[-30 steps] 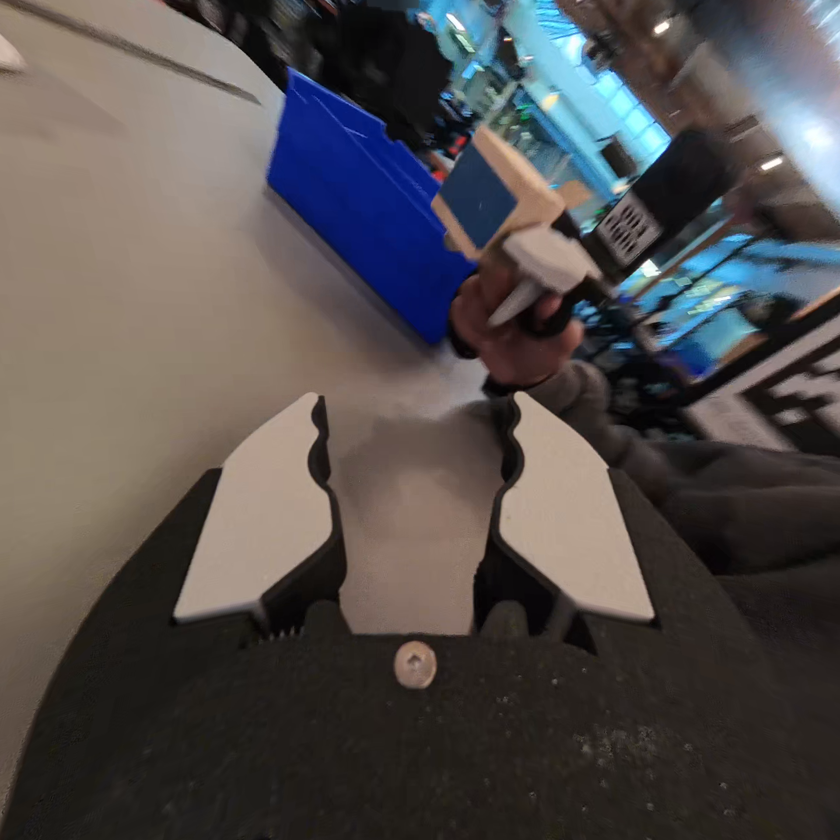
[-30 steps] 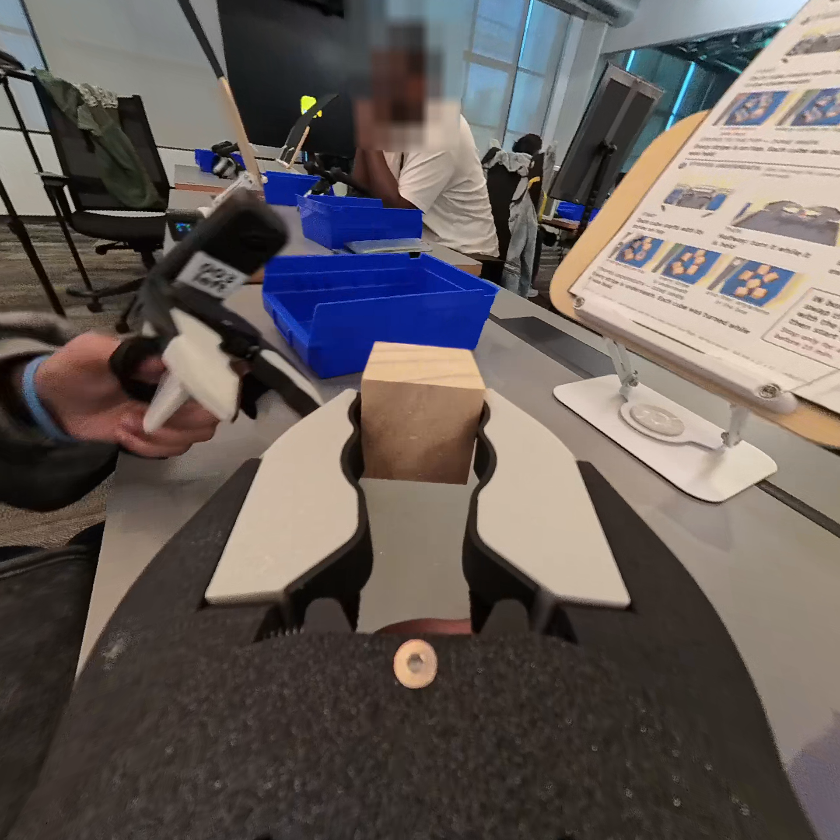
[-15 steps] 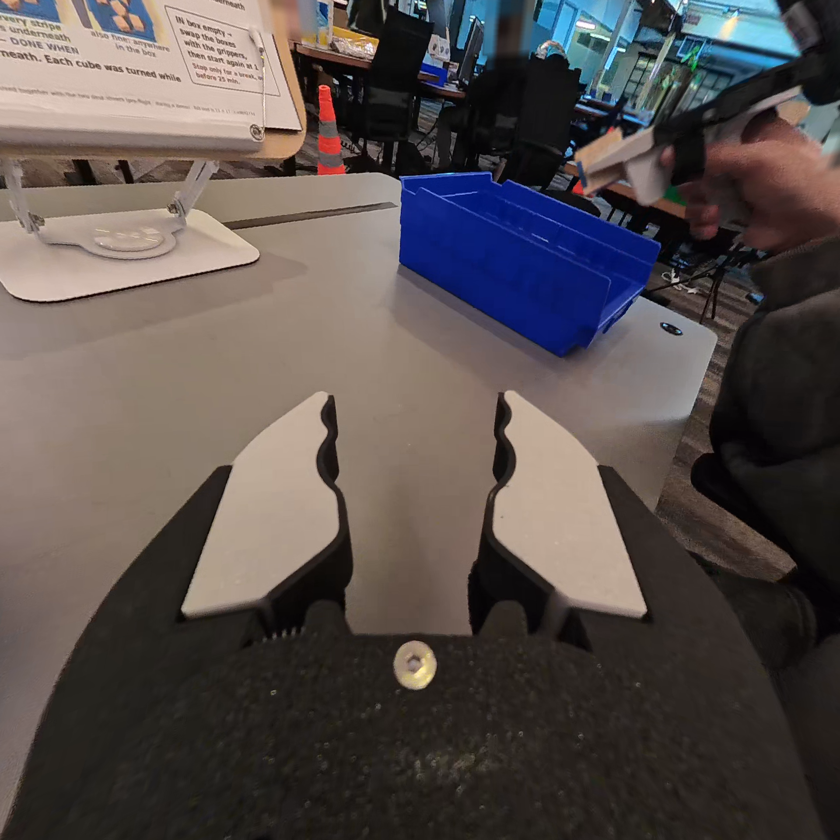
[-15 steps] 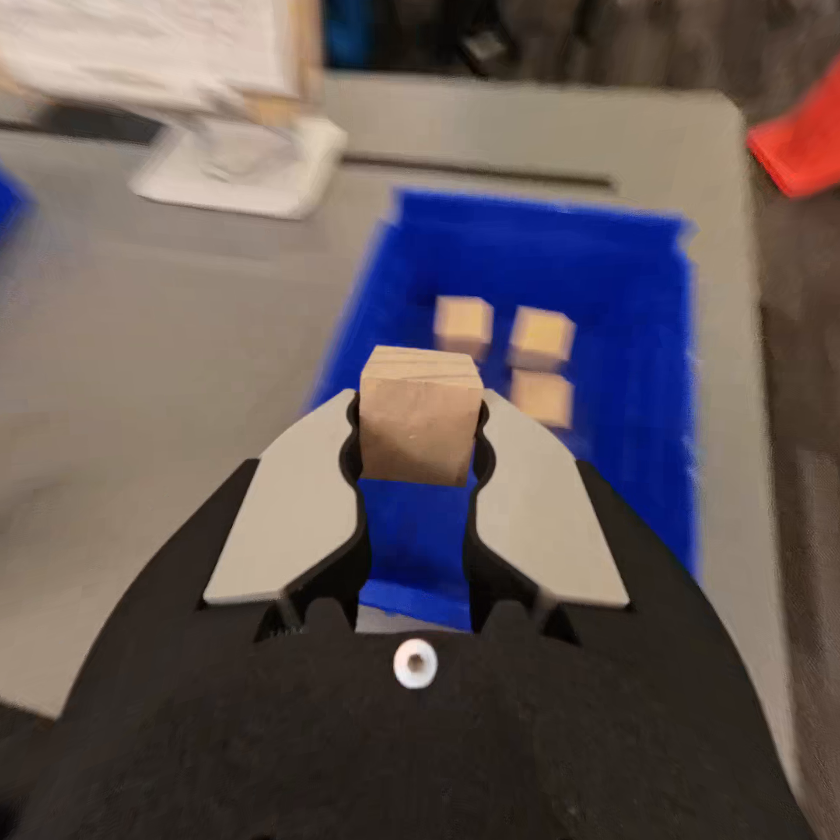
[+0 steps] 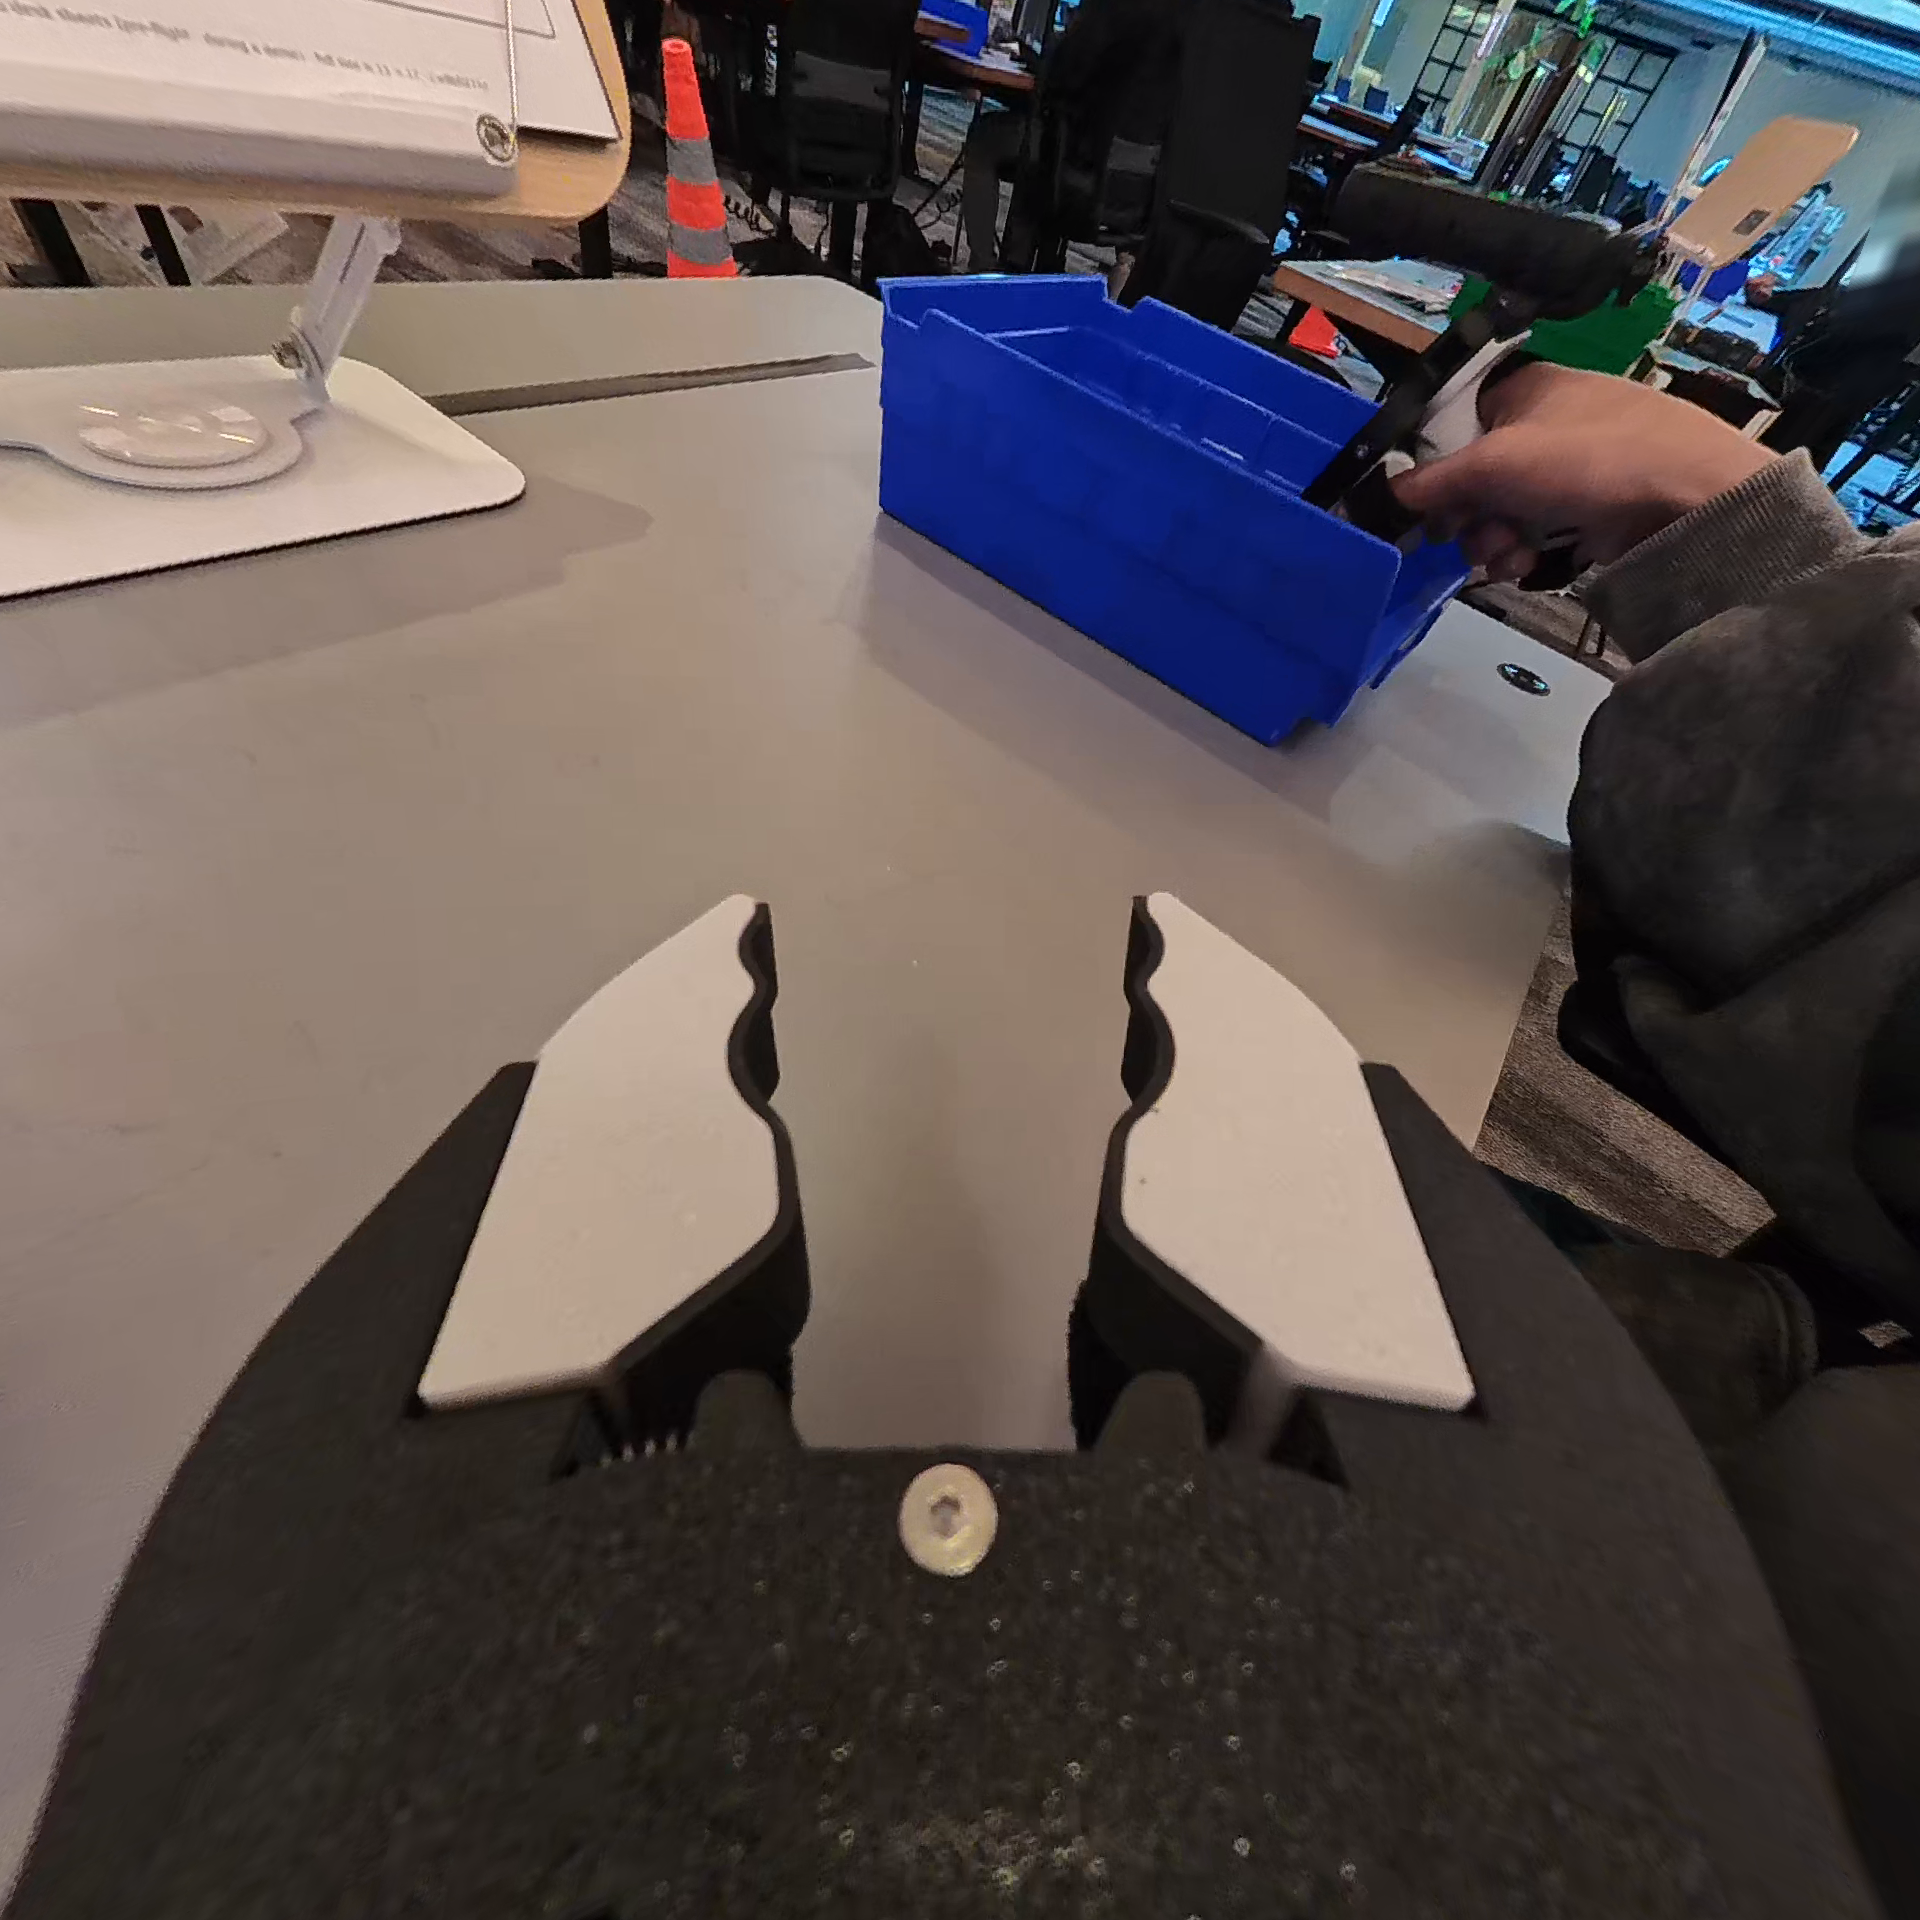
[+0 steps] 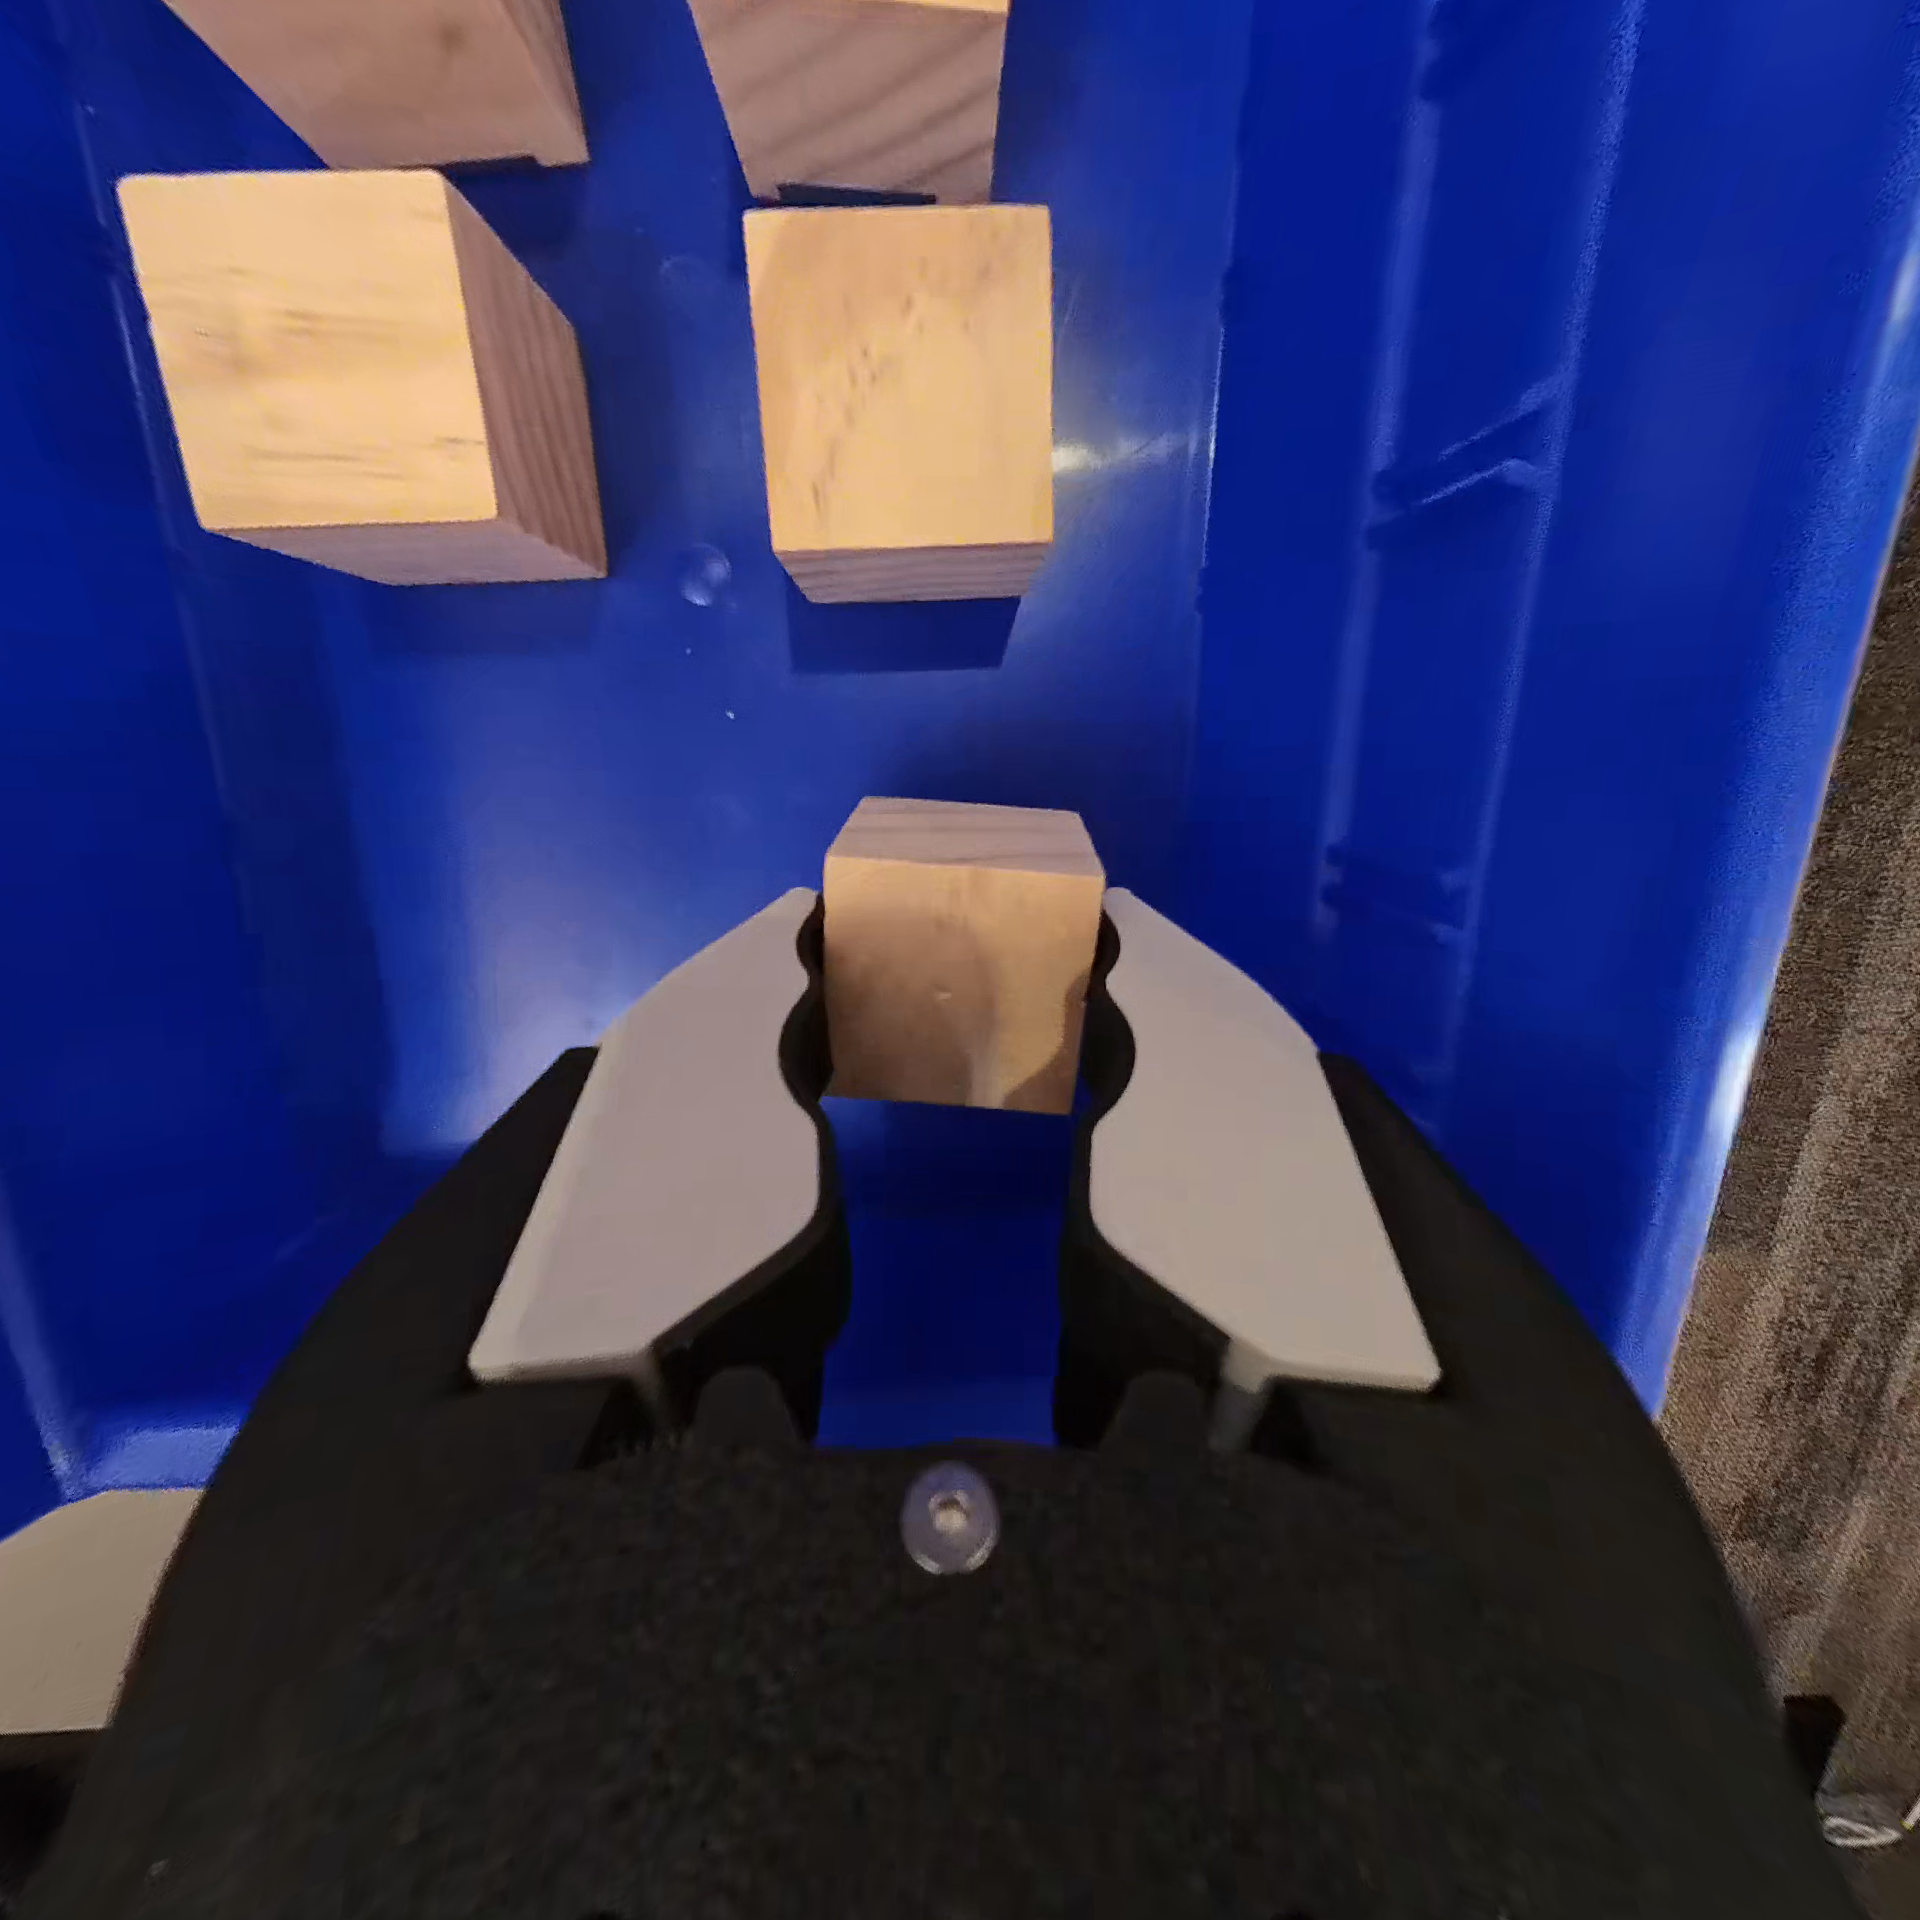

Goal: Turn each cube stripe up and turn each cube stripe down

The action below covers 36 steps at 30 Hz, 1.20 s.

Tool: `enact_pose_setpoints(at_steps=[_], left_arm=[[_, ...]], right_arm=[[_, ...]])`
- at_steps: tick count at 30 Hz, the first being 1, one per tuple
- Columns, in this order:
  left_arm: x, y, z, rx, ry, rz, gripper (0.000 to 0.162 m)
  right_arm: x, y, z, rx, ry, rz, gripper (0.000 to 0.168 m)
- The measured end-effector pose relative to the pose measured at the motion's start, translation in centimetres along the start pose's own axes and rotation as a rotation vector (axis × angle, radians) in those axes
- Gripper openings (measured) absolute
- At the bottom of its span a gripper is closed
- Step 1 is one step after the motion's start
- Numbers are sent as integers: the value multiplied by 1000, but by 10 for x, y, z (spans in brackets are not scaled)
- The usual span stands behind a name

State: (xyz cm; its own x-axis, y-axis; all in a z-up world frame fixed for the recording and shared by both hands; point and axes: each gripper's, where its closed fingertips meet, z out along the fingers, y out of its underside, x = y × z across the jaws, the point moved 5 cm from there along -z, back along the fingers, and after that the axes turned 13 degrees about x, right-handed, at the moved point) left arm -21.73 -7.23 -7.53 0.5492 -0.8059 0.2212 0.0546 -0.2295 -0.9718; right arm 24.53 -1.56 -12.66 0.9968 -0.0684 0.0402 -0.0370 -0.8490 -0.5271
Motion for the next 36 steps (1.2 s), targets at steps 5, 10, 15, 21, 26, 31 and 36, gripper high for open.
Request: enact_pose_setpoints(at_steps=[5,10,15,21,26,31,36], left_arm=[[2,1,2,-14,10,7,64],[3,3,2,-22,13,4,64],[4,3,1,-24,12,4,64],[3,3,1,-22,6,14,64],[-1,4,0,-33,-22,8,63],[-10,3,-4,-31,-58,7,63],[-17,1,-7,-30,-82,-1,63]], right_arm=[[1,3,5,-8,-2,5,47],[1,1,-1,17,2,-6,55],[1,-16,-48,155,55,4,69],[-86,-64,-143,684,-222,-162,62],[-203,-71,-158,1116,-701,-158,63],[-290,-39,-99,1100,-796,-275,69],[-319,-18,-70,1066,-766,-364,66]])
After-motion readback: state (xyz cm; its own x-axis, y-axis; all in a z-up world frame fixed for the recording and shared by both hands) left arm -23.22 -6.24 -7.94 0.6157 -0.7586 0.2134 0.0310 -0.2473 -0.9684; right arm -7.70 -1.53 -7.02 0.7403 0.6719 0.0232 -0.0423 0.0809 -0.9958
